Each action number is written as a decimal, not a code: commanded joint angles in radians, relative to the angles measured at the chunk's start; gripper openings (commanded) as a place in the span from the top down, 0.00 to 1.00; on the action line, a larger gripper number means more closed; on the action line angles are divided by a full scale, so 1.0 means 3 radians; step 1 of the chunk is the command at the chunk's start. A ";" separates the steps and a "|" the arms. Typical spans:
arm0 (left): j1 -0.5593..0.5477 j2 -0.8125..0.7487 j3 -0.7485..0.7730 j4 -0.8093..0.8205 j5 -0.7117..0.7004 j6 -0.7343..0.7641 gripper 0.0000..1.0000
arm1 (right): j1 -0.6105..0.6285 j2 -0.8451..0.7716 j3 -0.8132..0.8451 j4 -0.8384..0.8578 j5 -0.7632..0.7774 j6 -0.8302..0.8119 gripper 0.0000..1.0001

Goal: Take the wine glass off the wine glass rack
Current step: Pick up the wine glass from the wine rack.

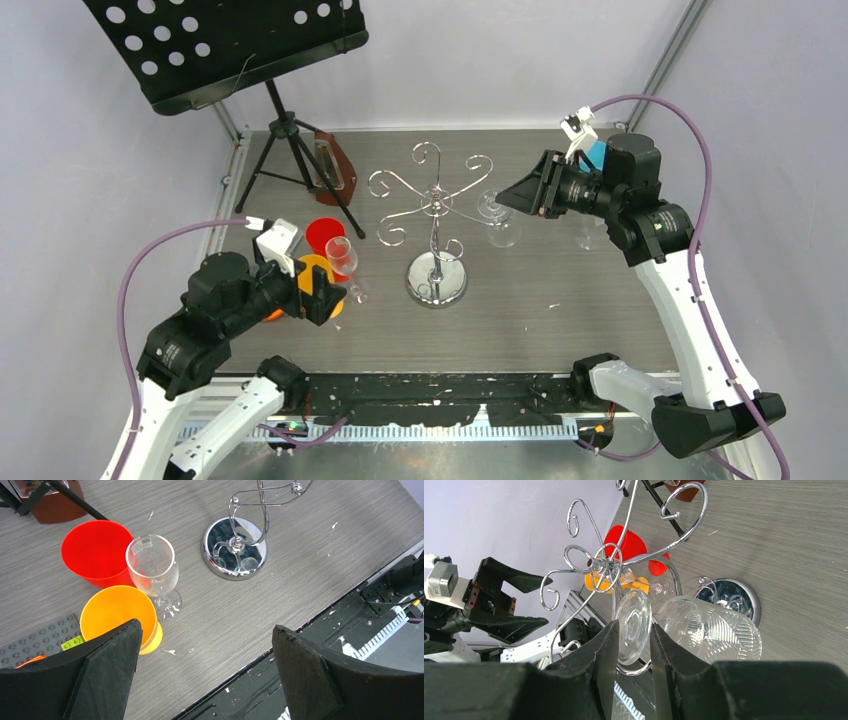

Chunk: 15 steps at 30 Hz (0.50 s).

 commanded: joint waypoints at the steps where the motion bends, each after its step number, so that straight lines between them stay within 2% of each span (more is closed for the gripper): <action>1: 0.0016 -0.0036 -0.0011 0.0132 0.0025 -0.0052 0.00 | 0.0005 -0.0105 0.0004 0.0265 -0.0156 0.0099 0.64; 15: 0.0018 -0.0037 -0.0014 0.0143 0.0027 -0.0070 0.00 | 0.0005 -0.0145 -0.0240 0.0449 -0.0247 0.0269 0.65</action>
